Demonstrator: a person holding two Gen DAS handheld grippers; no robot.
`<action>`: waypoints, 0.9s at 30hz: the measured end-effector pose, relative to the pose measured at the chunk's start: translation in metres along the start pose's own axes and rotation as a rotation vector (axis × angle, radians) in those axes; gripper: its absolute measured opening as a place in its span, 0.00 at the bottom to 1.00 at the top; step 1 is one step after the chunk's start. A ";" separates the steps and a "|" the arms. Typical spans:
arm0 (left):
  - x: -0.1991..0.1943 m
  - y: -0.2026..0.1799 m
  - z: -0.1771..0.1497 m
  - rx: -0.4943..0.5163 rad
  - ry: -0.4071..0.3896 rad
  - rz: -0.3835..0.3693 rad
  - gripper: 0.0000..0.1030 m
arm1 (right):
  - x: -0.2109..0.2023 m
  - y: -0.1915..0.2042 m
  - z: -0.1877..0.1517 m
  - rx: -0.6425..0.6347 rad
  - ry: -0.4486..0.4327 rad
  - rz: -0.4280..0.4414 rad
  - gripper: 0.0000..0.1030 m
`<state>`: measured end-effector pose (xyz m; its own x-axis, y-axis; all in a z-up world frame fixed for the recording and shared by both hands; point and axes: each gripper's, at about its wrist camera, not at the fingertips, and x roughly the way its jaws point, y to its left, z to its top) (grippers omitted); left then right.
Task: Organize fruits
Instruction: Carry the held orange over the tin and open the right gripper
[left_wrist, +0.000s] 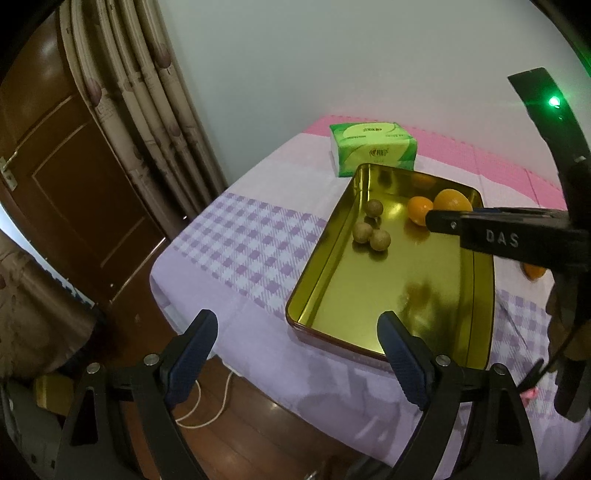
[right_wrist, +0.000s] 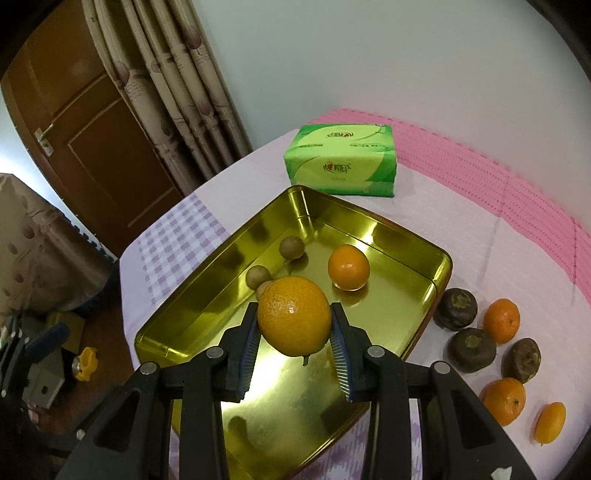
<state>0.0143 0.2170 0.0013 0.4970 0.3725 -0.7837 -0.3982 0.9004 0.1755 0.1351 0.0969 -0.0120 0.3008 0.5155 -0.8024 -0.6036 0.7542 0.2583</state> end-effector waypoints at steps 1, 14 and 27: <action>0.001 0.000 0.000 0.000 0.004 -0.002 0.86 | 0.001 -0.001 0.000 0.003 0.002 -0.001 0.33; 0.007 0.000 -0.001 0.003 0.033 -0.015 0.86 | 0.022 -0.004 0.011 0.019 0.029 -0.013 0.33; 0.010 -0.001 -0.003 0.010 0.049 -0.025 0.86 | 0.030 -0.005 0.020 0.037 0.019 -0.027 0.34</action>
<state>0.0172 0.2191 -0.0080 0.4685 0.3388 -0.8159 -0.3786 0.9114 0.1610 0.1615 0.1166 -0.0264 0.3023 0.4874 -0.8192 -0.5673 0.7826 0.2563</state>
